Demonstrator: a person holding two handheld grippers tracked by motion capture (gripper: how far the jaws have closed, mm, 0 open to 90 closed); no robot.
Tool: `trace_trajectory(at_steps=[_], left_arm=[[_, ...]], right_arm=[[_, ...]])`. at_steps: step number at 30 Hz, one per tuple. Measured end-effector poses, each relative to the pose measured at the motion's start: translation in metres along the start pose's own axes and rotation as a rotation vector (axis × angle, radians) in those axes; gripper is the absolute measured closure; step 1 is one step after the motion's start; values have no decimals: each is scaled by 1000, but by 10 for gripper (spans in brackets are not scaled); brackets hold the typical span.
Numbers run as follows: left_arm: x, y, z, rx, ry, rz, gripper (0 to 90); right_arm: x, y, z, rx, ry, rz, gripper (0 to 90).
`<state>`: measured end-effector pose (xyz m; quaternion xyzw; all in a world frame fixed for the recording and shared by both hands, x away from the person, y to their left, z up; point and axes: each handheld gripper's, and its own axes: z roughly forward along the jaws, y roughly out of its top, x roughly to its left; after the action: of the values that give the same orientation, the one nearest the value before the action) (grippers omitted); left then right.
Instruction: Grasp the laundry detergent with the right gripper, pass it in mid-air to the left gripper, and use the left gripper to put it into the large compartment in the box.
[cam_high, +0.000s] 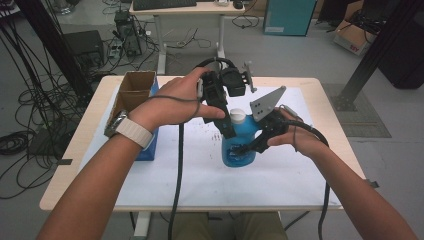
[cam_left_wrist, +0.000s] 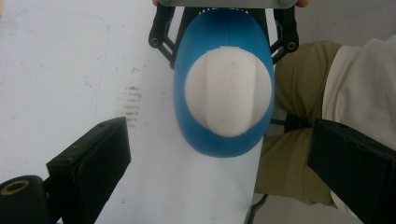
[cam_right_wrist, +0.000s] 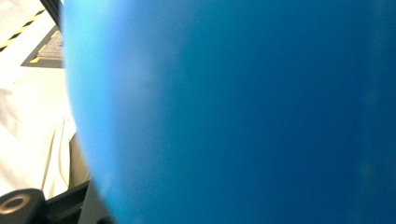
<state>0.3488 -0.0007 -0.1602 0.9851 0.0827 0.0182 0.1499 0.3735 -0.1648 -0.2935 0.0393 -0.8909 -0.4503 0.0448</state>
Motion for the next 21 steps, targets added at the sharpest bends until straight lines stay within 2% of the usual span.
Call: trace_trajectory(at_steps=[6,8,9,10,11,12,13,14,15,16,21], left_arm=[[0,0,2,0,2,4,64],[1,1,1,15,2,26,64],[0,1,2,0,-2,4,64],[0,1,3,4,1,4,65],[1,2,2,25,1,31,65],[0,2,4,2,0,7,65],[0,2,5,1,-4,5,65],[1,3,5,20,-3,29,65],[0,3,8,2,-6,4,65],[1,4,9,19,-7,24,65],[1,6,13,17,-16,23,65]], right_arm=[[0,0,0,0,2,-1,437],[0,0,1,1,3,0,436],[1,1,1,4,4,3,436],[0,1,1,4,3,-1,436],[0,1,2,5,1,-4,436],[1,1,2,7,4,0,436],[1,1,2,8,7,-2,436],[2,1,3,9,9,4,436],[2,1,3,8,9,-3,436],[2,1,4,9,11,-5,436],[4,2,4,6,15,-4,436]])
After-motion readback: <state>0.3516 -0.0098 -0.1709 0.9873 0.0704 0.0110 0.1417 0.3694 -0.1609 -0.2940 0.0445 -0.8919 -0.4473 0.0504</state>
